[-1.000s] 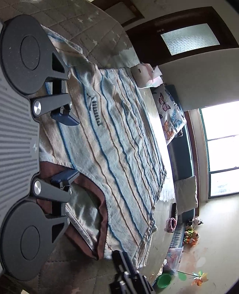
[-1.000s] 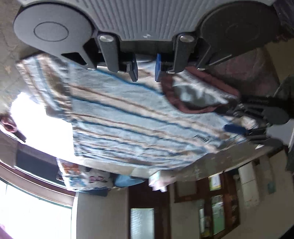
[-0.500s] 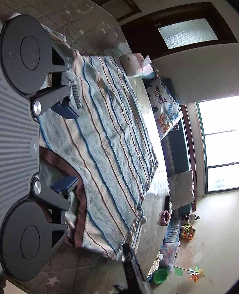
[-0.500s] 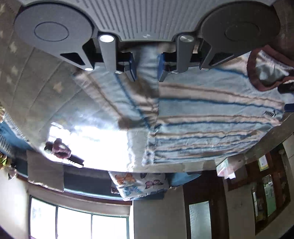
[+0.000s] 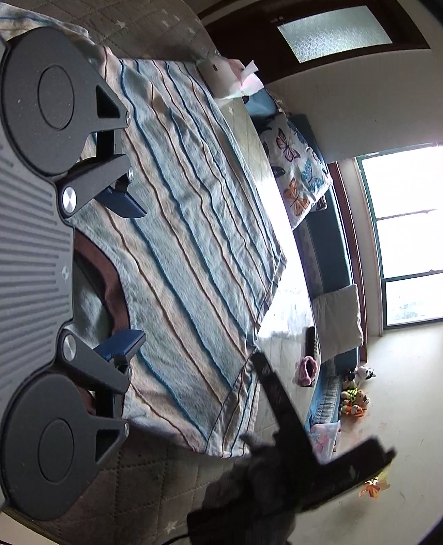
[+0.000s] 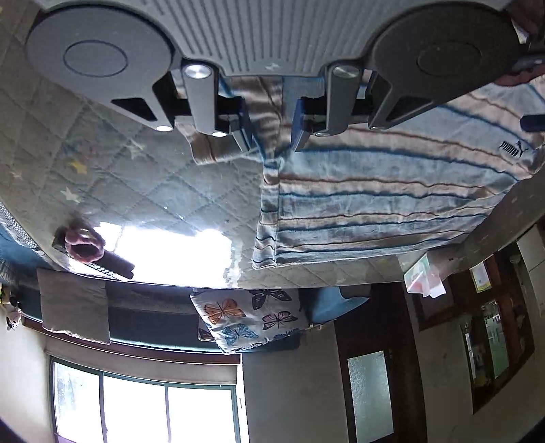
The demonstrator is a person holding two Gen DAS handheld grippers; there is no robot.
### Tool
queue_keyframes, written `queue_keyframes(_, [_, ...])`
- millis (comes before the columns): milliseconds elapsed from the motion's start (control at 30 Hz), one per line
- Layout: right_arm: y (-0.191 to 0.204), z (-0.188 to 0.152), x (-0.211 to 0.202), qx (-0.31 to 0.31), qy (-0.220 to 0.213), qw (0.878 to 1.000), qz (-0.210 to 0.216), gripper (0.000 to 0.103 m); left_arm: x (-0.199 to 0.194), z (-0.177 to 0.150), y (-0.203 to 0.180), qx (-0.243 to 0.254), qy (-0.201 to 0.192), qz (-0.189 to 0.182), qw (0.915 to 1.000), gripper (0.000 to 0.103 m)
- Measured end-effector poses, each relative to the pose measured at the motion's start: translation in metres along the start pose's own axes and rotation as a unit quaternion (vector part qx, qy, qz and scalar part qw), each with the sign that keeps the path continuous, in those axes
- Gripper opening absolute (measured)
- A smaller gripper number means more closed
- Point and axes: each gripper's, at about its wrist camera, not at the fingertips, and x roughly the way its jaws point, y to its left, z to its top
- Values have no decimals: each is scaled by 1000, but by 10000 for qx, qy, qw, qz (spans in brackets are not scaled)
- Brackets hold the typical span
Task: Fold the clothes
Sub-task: 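Grasp the shirt's side edge with the right gripper and fold it inward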
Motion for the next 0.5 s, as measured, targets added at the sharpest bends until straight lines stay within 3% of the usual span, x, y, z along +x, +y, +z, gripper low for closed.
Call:
queue_keyframes(200, [-16,-1,22,161,167,9996,-164,25,3,0,-3,55,61,-16,10000,75])
queue_keyframes(500, [-37,-15,-22,180,57,9987,-465,27,17,19,-23,241,-44,-170,9996,77])
